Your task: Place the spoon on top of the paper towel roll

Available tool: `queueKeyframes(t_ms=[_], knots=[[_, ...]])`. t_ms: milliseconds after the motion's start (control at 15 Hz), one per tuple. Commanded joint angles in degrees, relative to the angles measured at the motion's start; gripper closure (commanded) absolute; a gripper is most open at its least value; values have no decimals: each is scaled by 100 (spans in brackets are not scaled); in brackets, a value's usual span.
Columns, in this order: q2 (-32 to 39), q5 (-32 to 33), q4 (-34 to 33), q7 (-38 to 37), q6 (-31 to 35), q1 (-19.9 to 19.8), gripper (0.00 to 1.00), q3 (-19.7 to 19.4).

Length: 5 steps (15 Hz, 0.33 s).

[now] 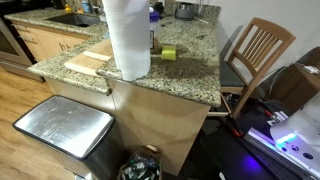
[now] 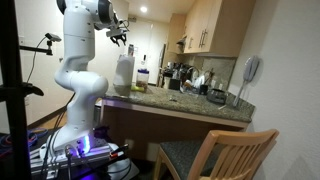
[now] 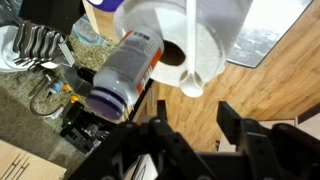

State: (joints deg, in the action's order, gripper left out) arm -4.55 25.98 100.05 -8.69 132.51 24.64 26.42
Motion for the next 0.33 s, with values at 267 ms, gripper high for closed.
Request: queueKeyframes(t_ms=[267], knots=[[-858,-1406,18,350,413,28,11,135]])
